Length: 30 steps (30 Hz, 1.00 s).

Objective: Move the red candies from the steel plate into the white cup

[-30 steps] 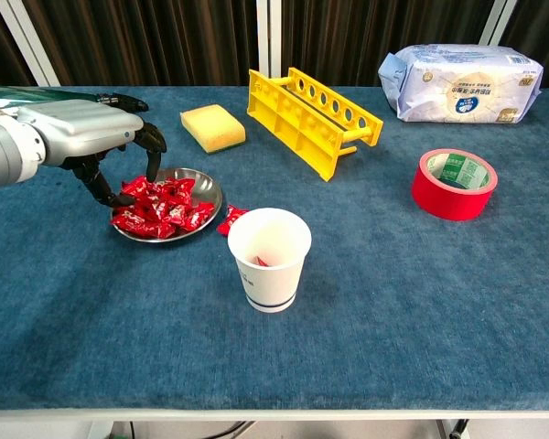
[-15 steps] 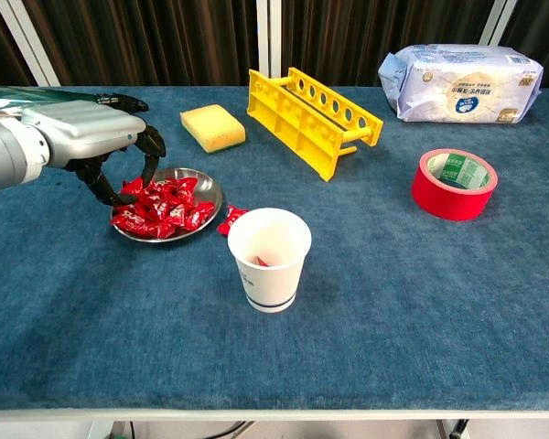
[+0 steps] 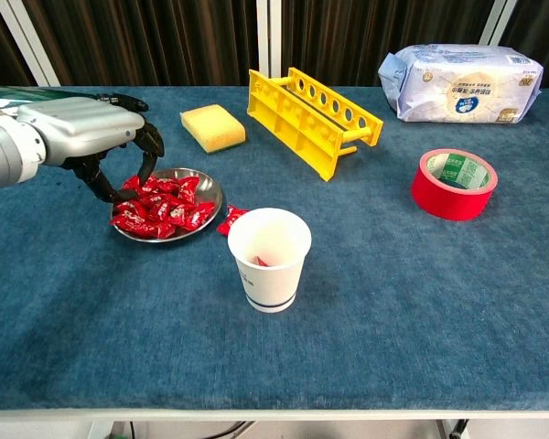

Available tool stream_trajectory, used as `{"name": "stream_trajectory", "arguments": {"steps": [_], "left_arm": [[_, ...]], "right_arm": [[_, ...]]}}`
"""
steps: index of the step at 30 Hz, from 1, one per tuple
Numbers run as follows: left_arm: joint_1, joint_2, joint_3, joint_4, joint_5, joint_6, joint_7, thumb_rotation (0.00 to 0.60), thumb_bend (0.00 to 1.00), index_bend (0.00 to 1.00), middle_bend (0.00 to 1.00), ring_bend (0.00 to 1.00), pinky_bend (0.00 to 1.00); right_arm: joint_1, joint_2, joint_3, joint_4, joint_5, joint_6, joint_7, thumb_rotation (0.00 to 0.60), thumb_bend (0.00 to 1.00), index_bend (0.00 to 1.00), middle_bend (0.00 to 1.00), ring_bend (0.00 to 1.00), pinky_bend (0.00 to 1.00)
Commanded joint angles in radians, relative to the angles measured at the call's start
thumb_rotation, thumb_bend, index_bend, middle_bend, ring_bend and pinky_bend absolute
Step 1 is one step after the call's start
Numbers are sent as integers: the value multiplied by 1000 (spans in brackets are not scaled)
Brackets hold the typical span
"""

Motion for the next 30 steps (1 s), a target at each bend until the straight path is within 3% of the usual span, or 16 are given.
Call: {"name": "stream_trajectory", "arguments": {"steps": [1,10,17,23,30], "left_arm": [[11,27,1,-45,27,24,-3,600,338,565,230,91,259],[55,130,12,-241,154,98,-42,600,338,565,230,91,259],[85,163,38,-357,320,109,-148,600,338,575,242,109,264],[98,148,61,-384,429,93,-246,600,337,580,253,118,261],[86,99,48,-365,456,48,-315,600,337,580,260,118,258]], "right_arm": [[0,0,0,0,0,-1,0,600,302,0,0,0,0],[0,-1,0,-1,0,0,-2,600,302,0,0,0,0],[-2,-1,0,-1,-2,5,-1,600,301,0,0,0,0],[0,-1,-2,0,-4,1,-2,600,301,0,0,0,0],[2,-1,-2,0,-1,-3,-2,600,301,0,0,0,0]]}}
